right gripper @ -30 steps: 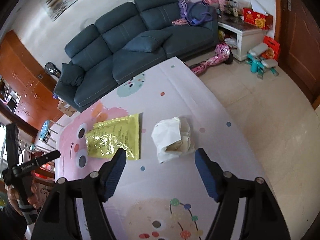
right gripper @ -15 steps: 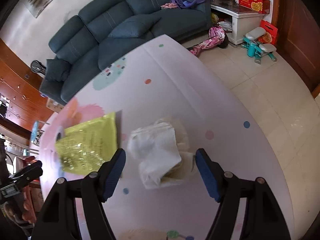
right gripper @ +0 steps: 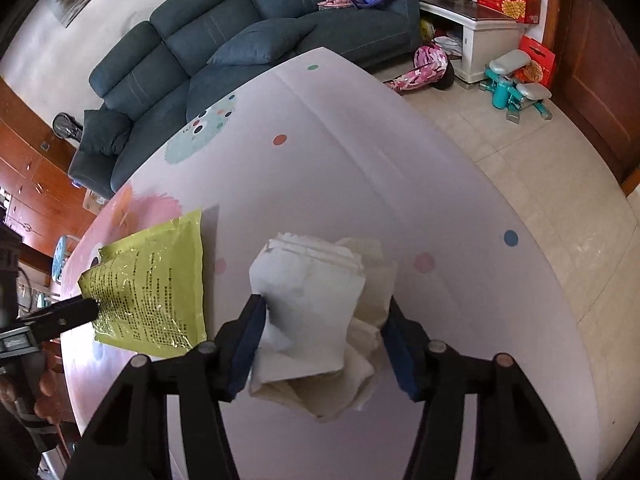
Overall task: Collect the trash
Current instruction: 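Grasp the yellow printed packet with the left tool while the right tool grasps the white tissue, then lift the packet and tissue off the table and carry them over the bin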
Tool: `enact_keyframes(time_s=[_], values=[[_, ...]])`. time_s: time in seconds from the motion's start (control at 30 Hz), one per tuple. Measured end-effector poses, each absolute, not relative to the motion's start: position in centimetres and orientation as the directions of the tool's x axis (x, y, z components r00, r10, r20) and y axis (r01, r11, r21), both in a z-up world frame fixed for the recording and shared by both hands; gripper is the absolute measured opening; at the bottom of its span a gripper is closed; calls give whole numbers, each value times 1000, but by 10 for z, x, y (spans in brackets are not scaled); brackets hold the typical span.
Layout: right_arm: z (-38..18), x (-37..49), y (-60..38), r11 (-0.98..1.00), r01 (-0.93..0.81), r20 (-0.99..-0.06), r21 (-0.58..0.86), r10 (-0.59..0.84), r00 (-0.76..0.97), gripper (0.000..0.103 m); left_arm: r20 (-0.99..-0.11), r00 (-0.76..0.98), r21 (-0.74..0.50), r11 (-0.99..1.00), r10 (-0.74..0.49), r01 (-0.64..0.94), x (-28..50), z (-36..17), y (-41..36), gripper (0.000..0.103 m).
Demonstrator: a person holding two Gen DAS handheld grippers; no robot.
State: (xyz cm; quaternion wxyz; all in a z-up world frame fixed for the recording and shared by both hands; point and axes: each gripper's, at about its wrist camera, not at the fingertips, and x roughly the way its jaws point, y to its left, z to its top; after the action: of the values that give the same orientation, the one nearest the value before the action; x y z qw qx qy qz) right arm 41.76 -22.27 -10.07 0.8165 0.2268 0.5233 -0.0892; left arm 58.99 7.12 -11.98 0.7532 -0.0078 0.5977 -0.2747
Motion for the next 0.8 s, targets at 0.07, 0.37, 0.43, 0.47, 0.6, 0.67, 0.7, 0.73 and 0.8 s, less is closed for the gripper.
enact_keyframes(time_s=[0.07, 0.37, 0.43, 0.47, 0.6, 0.67, 0.7, 0.73, 0.8], values=[[-101, 415, -221, 878, 384, -894, 285, 99, 437, 53, -899, 126, -335, 843, -420, 421, 589, -123, 64, 84], [-103, 401, -204, 868, 368, -885, 333, 153, 439, 46, -917, 151, -249, 825, -369, 508, 567, -118, 40, 6], [-102, 393, -198, 863, 367, -881, 347, 167, 442, 46, -919, 190, -192, 814, -346, 548, 551, -109, 34, 3], [-100, 388, -196, 863, 365, -880, 349, 168, 444, 46, -920, 203, -172, 810, -336, 561, 544, -104, 31, 2], [-91, 363, -186, 859, 365, -871, 358, 167, 462, 44, -912, 236, -143, 798, -336, 585, 513, -85, 28, 1], [-86, 347, -181, 864, 368, -873, 343, 149, 464, 44, -907, 249, -135, 794, -339, 593, 496, -76, 28, 1], [-83, 341, -180, 866, 367, -874, 338, 144, 465, 44, -908, 247, -134, 795, -337, 592, 489, -73, 29, 1], [-81, 332, -178, 867, 369, -874, 335, 140, 465, 44, -912, 238, -139, 797, -334, 588, 480, -71, 30, 1], [-75, 317, -177, 861, 374, -870, 344, 143, 471, 43, -915, 232, -139, 798, -330, 586, 466, -66, 34, 1]])
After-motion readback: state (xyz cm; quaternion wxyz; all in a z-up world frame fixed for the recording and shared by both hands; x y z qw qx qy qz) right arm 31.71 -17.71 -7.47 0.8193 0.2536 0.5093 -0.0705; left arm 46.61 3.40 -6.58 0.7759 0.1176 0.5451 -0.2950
